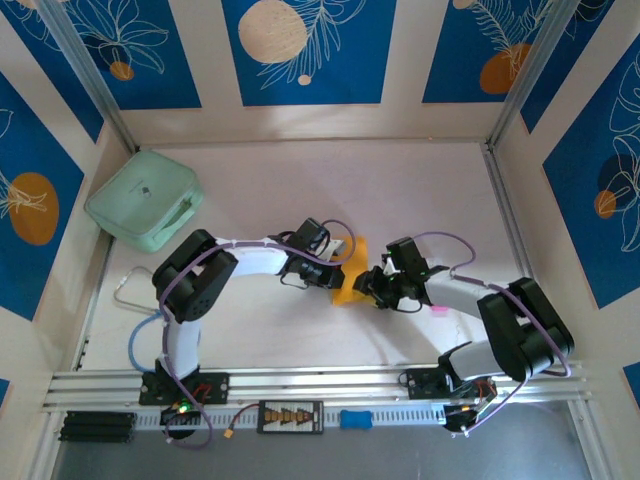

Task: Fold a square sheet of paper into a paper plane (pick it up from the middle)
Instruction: Turn over the paper at the center of the table.

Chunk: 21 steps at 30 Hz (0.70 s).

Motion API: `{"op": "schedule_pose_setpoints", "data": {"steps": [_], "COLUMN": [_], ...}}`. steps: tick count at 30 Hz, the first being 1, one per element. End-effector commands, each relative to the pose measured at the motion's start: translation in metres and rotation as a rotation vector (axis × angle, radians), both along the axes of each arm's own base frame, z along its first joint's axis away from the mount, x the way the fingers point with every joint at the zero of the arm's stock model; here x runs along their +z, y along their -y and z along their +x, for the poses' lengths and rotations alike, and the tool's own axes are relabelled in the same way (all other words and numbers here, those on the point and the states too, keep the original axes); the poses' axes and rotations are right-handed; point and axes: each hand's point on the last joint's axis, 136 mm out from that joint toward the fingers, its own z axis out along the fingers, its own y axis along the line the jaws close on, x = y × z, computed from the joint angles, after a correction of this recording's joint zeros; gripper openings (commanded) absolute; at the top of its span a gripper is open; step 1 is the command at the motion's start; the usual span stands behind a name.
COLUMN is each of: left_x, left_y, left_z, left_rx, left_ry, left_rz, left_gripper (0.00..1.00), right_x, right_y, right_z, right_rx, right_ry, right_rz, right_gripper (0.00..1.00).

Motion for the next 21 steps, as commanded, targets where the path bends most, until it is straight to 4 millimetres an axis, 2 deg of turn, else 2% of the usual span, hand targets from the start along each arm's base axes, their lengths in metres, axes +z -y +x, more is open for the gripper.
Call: {"op": "schedule_pose_setpoints", "data": {"steps": [1, 4, 8, 21], "left_x": [-0.019, -0.017, -0.019, -0.018], "left_y": [-0.019, -0.018, -0.019, -0.020], "left_z": [-0.013, -0.013, -0.013, -0.011], "left_rx": [0.013, 0.011, 0.007, 0.012], "left_ry": [-0.068, -0.066, -0.065, -0.070], "left_rz": [0.081, 0.079, 0.087, 0.077], "left_gripper": [0.02, 0.02, 0.02, 0.02], "right_x": [0.006, 0.011, 0.017, 0.011], "right_y": [-0.006, -0.007, -0.009, 0.005], "right_z": [0.008, 0.015, 0.026, 0.045], "right_rx": [0.010, 0.017, 0.044, 0.006], "right_ry": [0.028, 0.049, 0.078, 0.077], "right_rz": [0.024, 0.036, 0.056, 0.078], "right_gripper": [0.43, 0.47, 0.48, 0.47]}}
